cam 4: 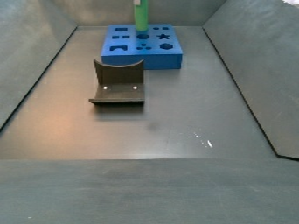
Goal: Insert the oval object.
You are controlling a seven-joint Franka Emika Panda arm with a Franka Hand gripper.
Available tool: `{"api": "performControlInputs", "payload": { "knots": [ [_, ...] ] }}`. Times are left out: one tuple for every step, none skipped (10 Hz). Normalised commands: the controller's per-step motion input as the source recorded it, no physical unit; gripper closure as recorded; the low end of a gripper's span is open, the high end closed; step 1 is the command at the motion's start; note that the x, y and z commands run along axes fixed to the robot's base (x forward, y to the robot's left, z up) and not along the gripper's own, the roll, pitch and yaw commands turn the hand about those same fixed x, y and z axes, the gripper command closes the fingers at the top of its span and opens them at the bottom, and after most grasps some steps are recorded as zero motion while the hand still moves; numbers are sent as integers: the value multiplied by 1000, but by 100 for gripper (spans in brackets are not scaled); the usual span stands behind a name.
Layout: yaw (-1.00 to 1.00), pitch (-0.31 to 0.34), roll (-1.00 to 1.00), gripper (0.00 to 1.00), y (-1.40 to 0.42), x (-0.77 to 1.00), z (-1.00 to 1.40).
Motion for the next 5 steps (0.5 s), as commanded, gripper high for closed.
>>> {"api": "performControlInputs", "payload": {
  "knots": [
    [0, -63, -327, 100, 77, 0, -314],
    [0, -77, -184, 100, 60, 0, -234],
    [-91, -77, -14, 100, 0, -111, -89],
    [0, -57, 0, 100, 0, -9, -6],
    [0, 0, 0, 100, 0, 0, 0]
  ]
}}
